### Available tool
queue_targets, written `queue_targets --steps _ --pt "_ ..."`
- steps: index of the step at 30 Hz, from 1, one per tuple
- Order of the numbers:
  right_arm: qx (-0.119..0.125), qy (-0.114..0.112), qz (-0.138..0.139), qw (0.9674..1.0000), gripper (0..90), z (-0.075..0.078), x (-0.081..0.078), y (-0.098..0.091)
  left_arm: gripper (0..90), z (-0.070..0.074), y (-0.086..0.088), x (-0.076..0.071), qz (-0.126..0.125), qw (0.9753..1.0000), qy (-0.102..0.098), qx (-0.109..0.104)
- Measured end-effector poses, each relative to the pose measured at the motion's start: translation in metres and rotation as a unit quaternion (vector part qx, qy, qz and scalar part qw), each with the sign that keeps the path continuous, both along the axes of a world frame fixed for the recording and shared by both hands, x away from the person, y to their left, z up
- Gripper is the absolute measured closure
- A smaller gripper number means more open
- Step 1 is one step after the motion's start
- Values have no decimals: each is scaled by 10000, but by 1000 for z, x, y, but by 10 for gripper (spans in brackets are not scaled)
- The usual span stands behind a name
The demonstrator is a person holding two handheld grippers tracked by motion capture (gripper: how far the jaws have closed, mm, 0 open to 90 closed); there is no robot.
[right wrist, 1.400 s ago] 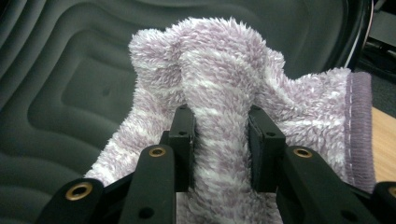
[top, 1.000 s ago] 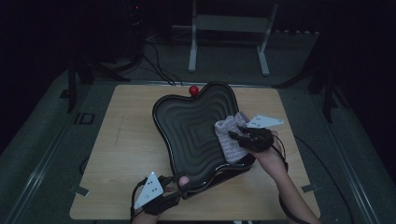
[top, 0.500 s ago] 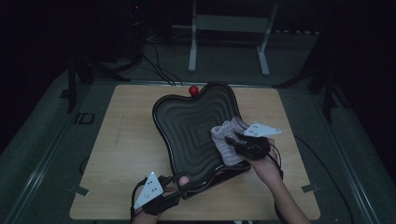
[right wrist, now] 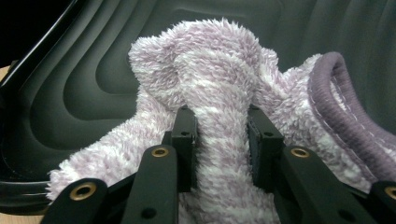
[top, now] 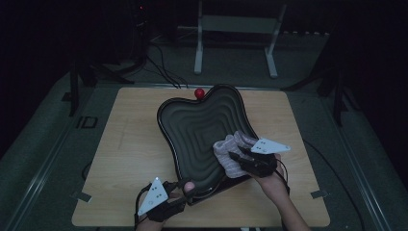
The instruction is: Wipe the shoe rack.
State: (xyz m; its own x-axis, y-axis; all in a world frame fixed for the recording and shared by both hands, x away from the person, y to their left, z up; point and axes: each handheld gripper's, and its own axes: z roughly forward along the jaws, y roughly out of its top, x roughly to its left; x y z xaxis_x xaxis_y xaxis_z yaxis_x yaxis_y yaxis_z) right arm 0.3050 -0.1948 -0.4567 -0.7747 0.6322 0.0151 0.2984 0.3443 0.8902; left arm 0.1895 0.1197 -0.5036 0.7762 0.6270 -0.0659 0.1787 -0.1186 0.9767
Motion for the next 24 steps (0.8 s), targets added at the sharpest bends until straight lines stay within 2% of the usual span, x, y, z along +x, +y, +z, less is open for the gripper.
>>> queue_targets --steps 3,8,12,17,18,21,24 --pt "34 -1 36 10000 692 5 3 2 605 0 0 0 -12 10000 -6 3" --pt "123 -297 52 9995 694 30 12 11 605 0 0 0 -7 10000 -14 9" --pt "210 -460 14 9987 694 55 30 21 604 0 0 0 -12 10000 -23 22" --pt "141 -655 -127 9977 693 78 57 36 605 0 0 0 -28 10000 -16 21" --pt "141 -655 -127 9977 693 78 57 36 605 0 0 0 -28 10000 -16 21" --pt "56 -633 -265 9976 693 89 82 49 604 0 1 1 -39 10000 -23 30" --pt "26 -624 -295 9976 693 91 87 52 605 0 1 1 -39 10000 -23 30"
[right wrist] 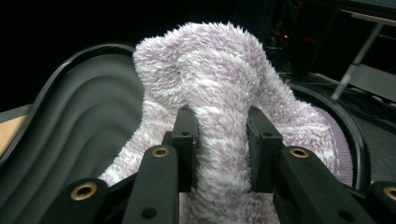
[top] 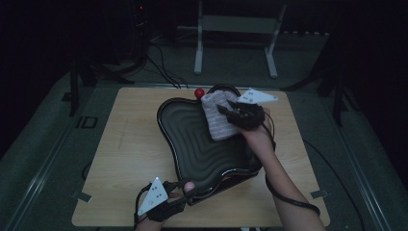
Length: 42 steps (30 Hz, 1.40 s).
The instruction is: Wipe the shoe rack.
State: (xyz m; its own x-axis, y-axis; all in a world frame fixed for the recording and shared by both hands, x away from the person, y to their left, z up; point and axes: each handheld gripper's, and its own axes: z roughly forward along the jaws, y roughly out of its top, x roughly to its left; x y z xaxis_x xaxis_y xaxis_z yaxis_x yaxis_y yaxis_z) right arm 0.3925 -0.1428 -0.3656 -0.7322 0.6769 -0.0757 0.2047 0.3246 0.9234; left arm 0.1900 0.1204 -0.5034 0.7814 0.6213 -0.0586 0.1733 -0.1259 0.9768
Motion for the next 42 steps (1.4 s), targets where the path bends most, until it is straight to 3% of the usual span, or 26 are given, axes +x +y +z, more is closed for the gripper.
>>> queue_targets --steps 1,3,6,9,23,34,42 --pt "12 122 -60 9999 692 2 15 8 604 0 0 0 -7 10000 8 4" --pt "-36 242 -126 9996 692 -1 23 13 604 0 0 0 -9 10000 -7 9" --pt "-214 435 -164 9987 691 -11 31 19 604 1 0 0 10 10000 2 35" --pt "-60 480 -158 9987 691 -17 29 15 605 0 0 0 15 10000 1 29" --pt "-287 659 -232 9971 691 -37 -7 -4 605 1 -2 2 56 10000 11 9" --pt "-181 824 -365 9958 691 -61 -47 -24 605 0 -2 1 69 10000 7 -5" --pt "-145 741 -375 9964 691 -80 -76 -39 605 0 -2 1 71 10000 29 -2"
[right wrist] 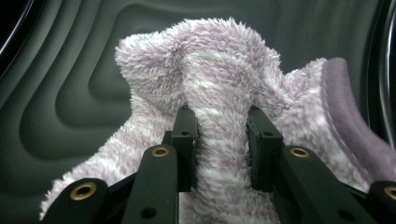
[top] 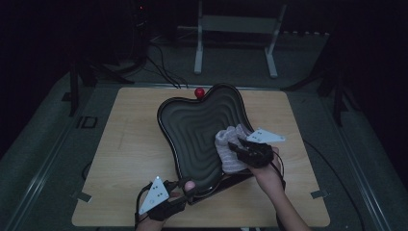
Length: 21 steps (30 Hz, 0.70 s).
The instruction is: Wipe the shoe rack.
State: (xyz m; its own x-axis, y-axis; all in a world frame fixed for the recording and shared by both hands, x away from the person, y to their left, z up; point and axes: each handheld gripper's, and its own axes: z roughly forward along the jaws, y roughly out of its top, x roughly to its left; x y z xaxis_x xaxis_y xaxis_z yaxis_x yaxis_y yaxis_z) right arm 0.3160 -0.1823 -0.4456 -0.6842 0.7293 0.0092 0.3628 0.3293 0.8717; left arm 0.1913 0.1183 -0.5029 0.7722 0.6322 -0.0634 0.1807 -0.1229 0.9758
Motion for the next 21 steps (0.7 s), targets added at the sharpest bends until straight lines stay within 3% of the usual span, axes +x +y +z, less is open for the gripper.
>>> queue_targets --steps 8,21 --pt "76 21 18 10000 692 -10 -16 -6 605 0 0 0 14 10000 5 10" --pt "59 23 154 9999 692 -9 3 -1 605 2 5 13 71 9999 65 49"
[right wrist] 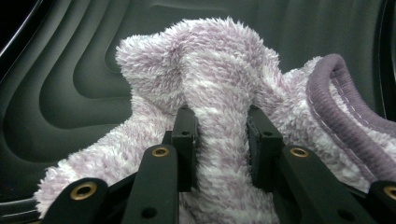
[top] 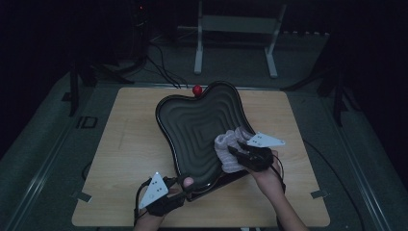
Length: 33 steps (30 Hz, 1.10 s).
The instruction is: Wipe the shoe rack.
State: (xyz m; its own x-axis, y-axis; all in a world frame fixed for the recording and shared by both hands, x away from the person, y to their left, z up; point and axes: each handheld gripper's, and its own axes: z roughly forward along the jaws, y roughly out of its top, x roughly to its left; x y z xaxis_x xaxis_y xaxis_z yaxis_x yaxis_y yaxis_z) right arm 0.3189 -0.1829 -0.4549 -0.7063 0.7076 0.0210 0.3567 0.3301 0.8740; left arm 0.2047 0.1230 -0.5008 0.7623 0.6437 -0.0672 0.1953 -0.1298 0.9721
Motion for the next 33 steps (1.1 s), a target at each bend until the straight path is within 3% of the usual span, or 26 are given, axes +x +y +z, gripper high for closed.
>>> queue_targets --steps 15,24,27,30,33 --pt "15 -15 51 10000 692 0 28 9 604 -1 8 25 16 10000 -51 2" --pt "115 -24 102 9999 687 1 32 8 604 -1 7 25 61 10000 -47 14" --pt "120 -13 98 9999 688 9 33 9 604 -1 7 25 67 10000 -47 12" --pt "184 -254 62 9995 689 22 36 14 604 -1 7 26 55 10000 -31 -12" --pt "239 -342 81 9991 689 35 45 23 604 -1 7 25 58 10000 -41 -28"
